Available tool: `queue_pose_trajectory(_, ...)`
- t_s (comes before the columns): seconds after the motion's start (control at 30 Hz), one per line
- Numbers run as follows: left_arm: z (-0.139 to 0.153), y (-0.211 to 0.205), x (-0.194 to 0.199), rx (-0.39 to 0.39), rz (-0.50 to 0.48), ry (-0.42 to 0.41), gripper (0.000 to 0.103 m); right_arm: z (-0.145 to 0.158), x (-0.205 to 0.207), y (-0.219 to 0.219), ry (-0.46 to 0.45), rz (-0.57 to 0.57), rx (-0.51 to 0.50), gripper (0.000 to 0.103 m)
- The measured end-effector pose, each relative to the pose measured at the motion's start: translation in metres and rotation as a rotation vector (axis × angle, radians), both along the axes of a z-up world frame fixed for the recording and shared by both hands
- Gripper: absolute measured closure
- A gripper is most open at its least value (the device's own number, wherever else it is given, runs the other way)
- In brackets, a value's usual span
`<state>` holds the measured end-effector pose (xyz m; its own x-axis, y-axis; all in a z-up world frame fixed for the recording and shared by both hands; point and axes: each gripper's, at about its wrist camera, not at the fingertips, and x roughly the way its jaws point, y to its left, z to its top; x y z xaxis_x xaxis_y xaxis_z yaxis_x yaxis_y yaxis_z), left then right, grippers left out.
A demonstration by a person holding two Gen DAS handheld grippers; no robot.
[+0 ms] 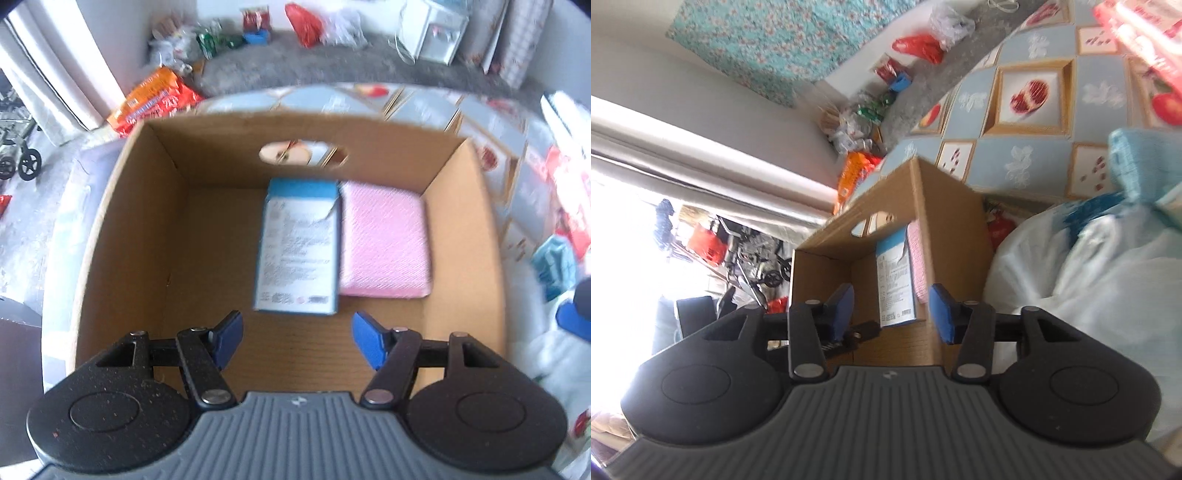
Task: Organize soft objects
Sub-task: 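Move the right tool back toward the pile of items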
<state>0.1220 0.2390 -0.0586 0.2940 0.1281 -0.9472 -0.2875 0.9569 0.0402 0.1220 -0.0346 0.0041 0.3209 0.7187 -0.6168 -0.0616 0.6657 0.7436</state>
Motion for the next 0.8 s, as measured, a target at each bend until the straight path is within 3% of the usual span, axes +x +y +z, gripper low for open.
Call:
queue_pose_trajectory(0.2,0.04,-0.055,0.01,-0.028,-0.008,-0.116,0.036,0.015,-0.005,-0.074,-0.013,-0.049,-0.039,0.046)
queue_pose_trajectory(0.37,0.052,-0.116,0.03,-0.069,-0.083,-0.172,0.035,0.018,-0.008,-0.147,-0.023,-0.104,-0.1,0.044)
queue_pose_trajectory(0.6,0.04,-0.21,0.049,-0.113,-0.244,-0.17,0.035,-0.009,-0.009,-0.238,0.04,-0.206,-0.159,0.044)
queue_pose_trajectory(0.8,0.01,-0.277,0.063,-0.1,-0.445,-0.133,0.039,-0.059,0.006,-0.286,0.123,-0.297,-0.065,0.044)
